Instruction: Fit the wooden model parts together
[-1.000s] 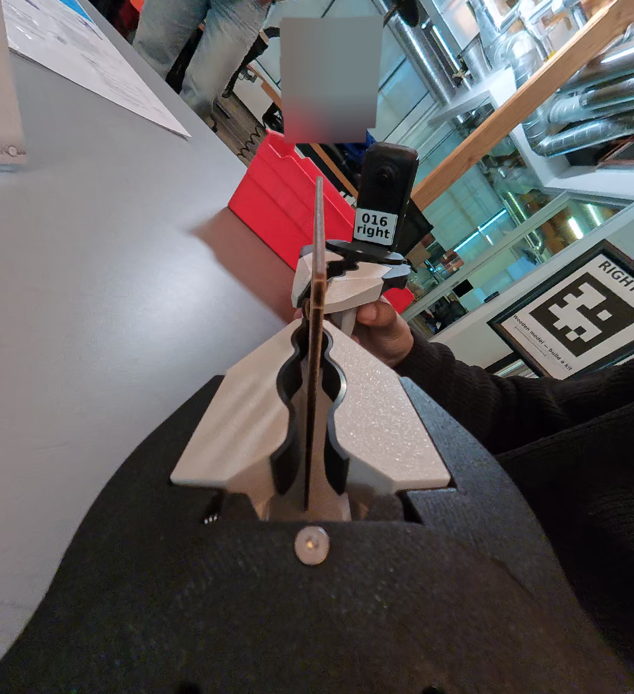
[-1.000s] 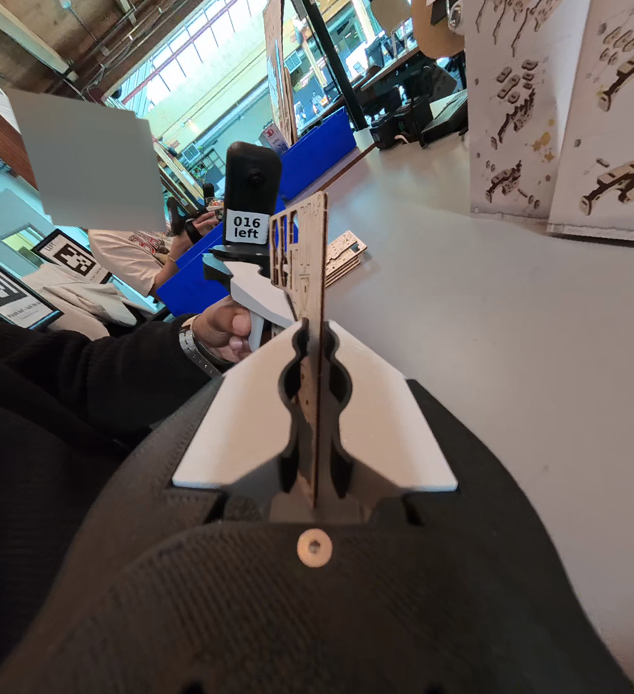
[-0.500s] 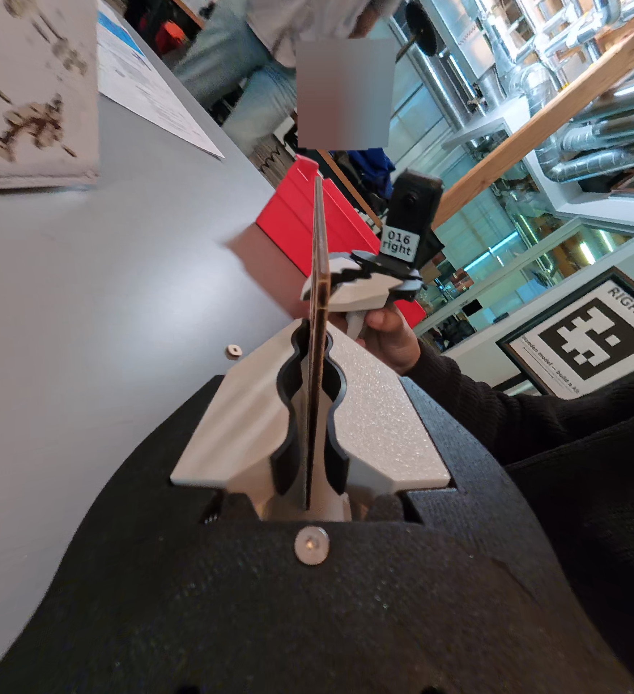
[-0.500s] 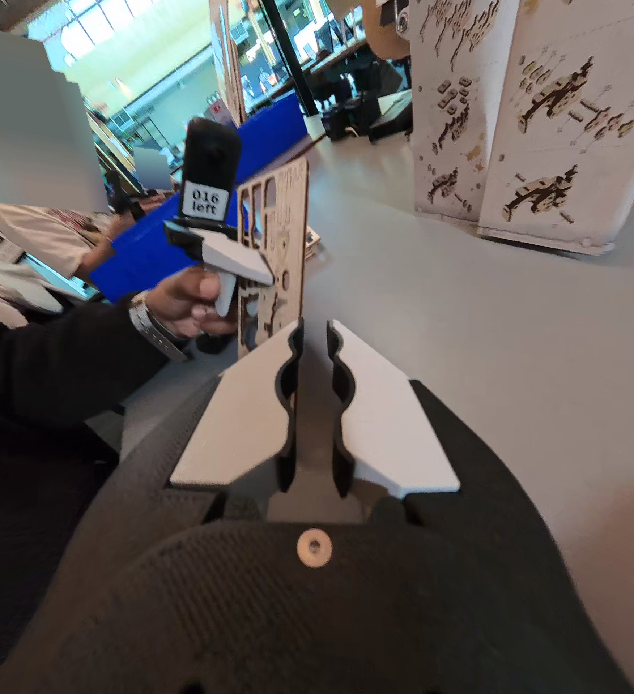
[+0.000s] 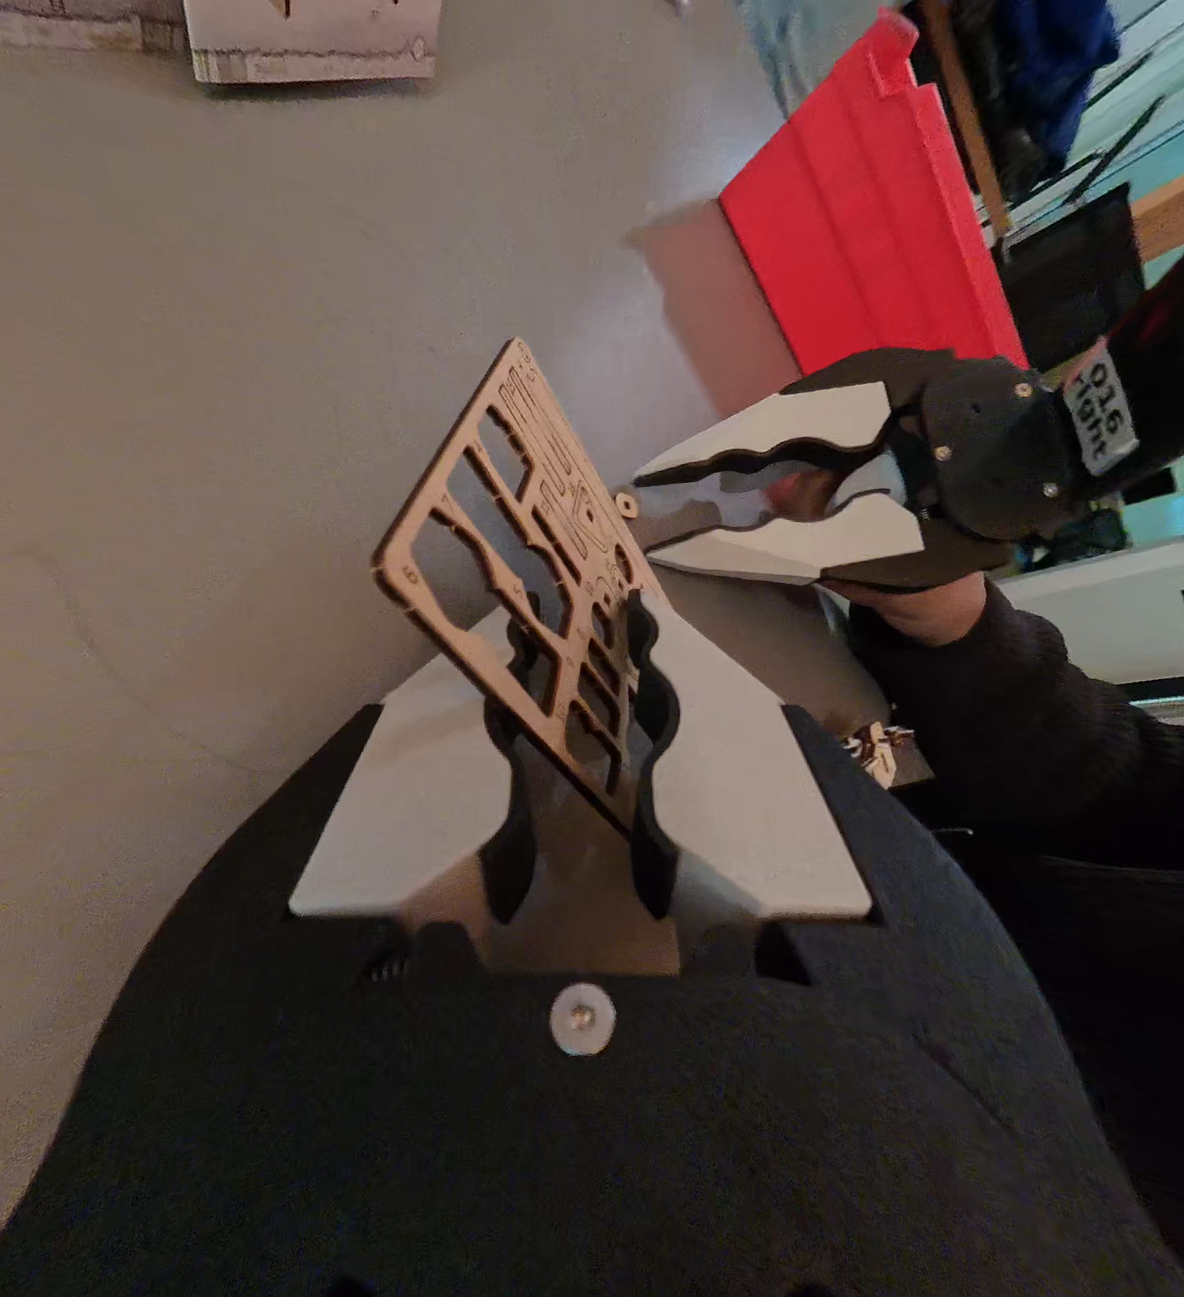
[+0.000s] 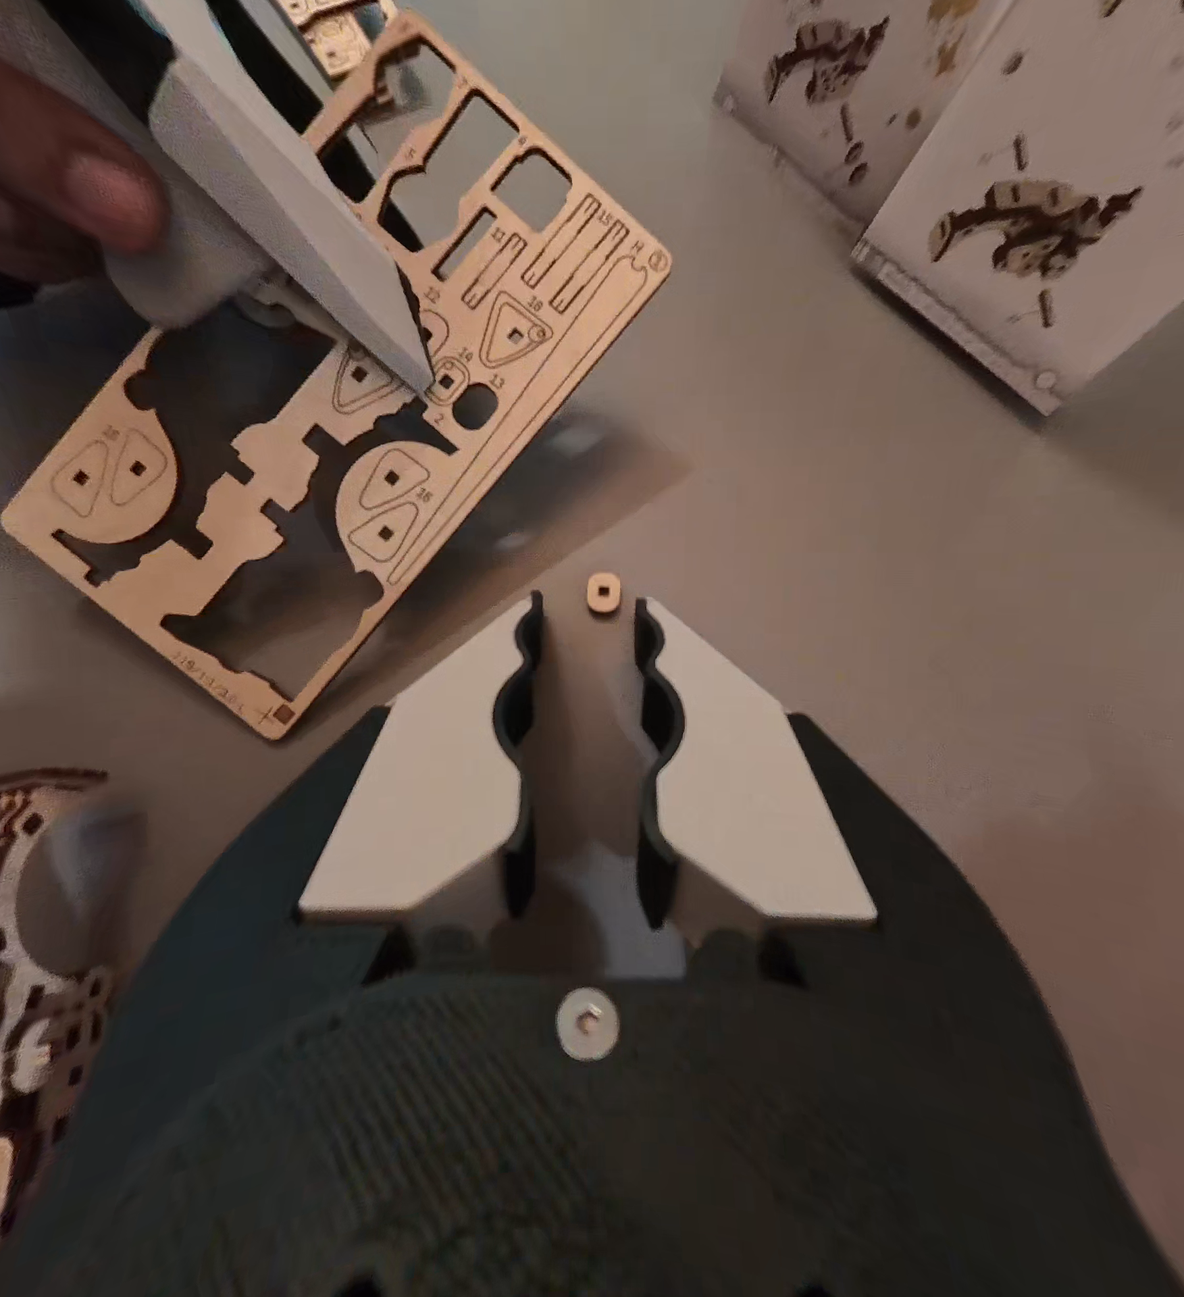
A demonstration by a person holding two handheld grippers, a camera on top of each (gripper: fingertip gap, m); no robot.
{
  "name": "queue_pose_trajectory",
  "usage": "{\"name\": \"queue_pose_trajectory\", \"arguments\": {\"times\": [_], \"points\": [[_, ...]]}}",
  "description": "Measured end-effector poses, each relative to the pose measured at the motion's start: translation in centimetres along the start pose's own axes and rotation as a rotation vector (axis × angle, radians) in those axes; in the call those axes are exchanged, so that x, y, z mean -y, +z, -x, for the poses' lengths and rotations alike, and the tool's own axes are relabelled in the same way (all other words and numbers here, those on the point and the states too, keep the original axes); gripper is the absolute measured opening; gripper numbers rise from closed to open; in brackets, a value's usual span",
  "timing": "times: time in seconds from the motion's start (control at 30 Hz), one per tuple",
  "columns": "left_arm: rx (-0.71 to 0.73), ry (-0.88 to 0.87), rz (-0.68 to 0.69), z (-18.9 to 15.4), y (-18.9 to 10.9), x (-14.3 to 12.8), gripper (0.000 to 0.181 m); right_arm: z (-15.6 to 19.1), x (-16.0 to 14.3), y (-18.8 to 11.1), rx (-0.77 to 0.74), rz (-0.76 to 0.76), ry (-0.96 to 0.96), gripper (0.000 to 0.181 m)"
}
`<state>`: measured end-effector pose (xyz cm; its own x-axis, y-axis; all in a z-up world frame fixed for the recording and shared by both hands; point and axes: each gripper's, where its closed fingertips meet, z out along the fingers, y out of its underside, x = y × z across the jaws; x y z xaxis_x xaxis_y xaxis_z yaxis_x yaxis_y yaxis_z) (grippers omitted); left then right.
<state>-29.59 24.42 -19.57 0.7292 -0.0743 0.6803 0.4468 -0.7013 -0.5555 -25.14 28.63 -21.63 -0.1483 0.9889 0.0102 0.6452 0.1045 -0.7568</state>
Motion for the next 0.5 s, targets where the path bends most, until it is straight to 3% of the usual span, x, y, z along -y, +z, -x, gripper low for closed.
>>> {"name": "queue_pose_trajectory", "arguments": {"times": [0.17,0.37,0.5], "points": [[0.048,0.005,-0.006,0.8,-0.3,0.2,0.031,-0.1,0.2,0.4,-0.026,0.008,-0.004,0.008],[0.063,-0.019,0.007,1.0,-0.2,0.1,0.051,0.0,0.2,0.2,-0.023,0.002,0.002,0.007],[0.083,-0.024,0.001,1.1,-0.9,0.5,0.07,0.0,2.1,-1.2,0.006,-0.115,0.056,0.007]]}}
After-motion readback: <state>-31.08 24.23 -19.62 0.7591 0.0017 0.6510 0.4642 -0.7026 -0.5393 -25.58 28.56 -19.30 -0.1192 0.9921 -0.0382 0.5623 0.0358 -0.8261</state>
